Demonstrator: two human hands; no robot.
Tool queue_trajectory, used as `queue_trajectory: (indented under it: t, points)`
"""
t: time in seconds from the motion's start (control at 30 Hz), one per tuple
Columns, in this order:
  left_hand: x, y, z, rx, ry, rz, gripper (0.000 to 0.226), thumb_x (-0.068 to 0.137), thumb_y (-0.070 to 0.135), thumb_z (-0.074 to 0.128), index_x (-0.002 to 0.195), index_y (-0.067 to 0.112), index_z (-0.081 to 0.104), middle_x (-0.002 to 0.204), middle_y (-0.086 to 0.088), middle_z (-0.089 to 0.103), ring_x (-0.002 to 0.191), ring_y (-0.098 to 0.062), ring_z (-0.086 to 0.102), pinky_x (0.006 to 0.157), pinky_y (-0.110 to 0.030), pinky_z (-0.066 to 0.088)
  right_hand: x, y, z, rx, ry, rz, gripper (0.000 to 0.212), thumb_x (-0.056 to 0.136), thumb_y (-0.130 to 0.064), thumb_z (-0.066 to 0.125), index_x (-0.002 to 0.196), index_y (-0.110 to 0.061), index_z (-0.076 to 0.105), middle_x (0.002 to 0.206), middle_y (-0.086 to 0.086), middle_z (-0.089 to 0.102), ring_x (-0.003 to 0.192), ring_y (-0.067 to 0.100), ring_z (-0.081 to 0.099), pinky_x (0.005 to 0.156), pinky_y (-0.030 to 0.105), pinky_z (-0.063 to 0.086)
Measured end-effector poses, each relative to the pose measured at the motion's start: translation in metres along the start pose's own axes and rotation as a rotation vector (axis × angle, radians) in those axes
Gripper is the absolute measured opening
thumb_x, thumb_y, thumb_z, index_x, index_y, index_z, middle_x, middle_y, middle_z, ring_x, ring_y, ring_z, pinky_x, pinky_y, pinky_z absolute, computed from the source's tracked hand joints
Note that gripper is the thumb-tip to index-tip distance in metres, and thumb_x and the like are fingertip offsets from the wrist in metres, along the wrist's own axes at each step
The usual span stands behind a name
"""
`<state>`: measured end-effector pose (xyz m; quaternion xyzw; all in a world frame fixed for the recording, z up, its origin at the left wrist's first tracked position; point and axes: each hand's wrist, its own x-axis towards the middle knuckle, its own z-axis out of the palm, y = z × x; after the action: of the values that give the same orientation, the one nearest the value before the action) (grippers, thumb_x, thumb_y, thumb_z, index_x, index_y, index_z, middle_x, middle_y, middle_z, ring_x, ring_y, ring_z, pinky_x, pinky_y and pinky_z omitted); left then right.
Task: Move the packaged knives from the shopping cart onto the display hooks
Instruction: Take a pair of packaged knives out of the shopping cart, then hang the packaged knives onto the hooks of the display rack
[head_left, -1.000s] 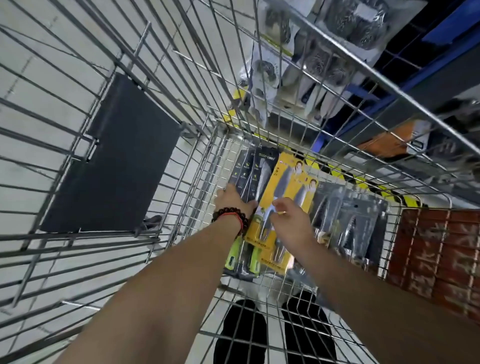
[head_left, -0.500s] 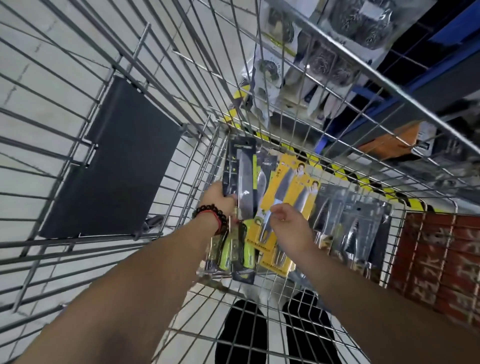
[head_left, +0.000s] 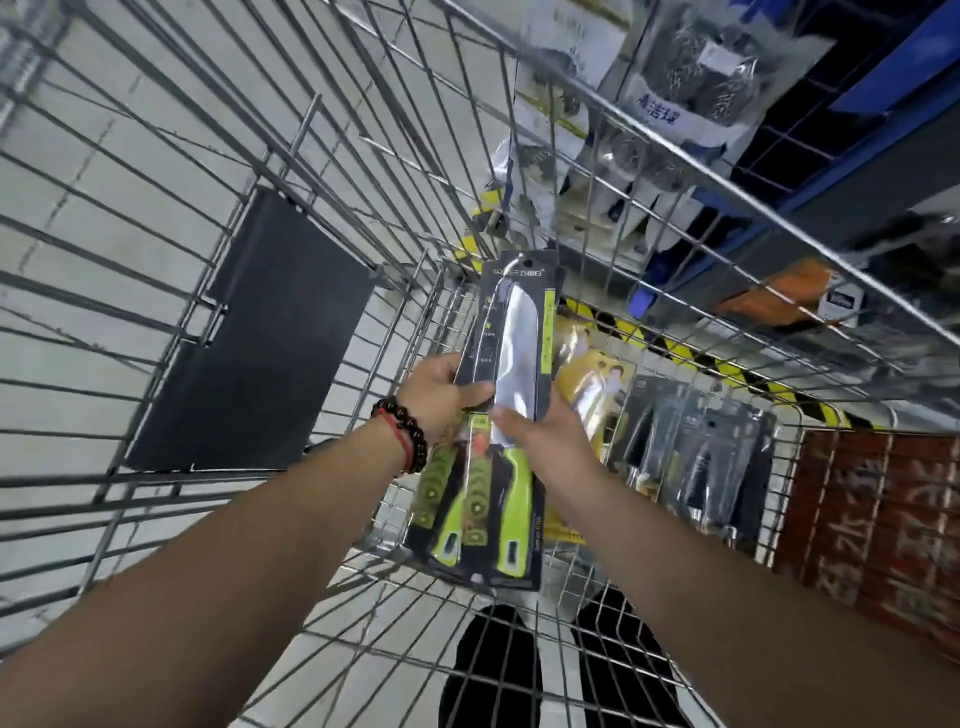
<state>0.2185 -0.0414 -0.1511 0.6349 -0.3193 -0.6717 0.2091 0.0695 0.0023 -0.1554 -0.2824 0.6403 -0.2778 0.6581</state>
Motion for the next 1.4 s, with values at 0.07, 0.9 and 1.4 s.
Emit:
queue_trajectory:
  t: [0.07,0.9,1.4]
  points:
    - [-0.011,0.004,0.008,-0.096,0.009,-0.016,0.055,0.084,0.007,0.071,0.132,0.002,0.045,0.104,0.007,0.062,0.084,-0.001,0.066,0.079,-0.020,0.054,-0.009,-0.010,-0.007,0.057,-0.021,0.018,0.036,0.083,-0.020,0.075,0.113,-0.027,0.056,0.114,-0.010,0.067,0.100,0.007,0.063,0.087,0.025,0.050]
    - [-0.278,0.222,0.167,-0.064,-0.177,0.372,0.024,0.078,0.037,0.078,0.090,0.016,0.074,0.098,0.003,0.075,0.098,-0.016,0.068,0.097,-0.039,0.047,-0.323,-0.214,-0.174,0.344,0.423,-0.453,0.045,0.081,-0.038,0.073,0.116,-0.016,0.055,0.103,-0.010,0.065,0.095,0.015,0.060,0.088,0.041,0.046]
    - [-0.333,0.275,0.325,0.097,-0.122,0.722,0.009,0.087,0.022,0.071,0.094,0.023,0.065,0.099,-0.003,0.073,0.094,-0.020,0.068,0.086,-0.039,0.054,-0.411,-0.215,-0.346,0.361,0.589,-0.578,0.011,0.089,-0.014,0.067,0.099,-0.019,0.066,0.100,0.007,0.074,0.092,0.030,0.070,0.086,0.052,0.055]
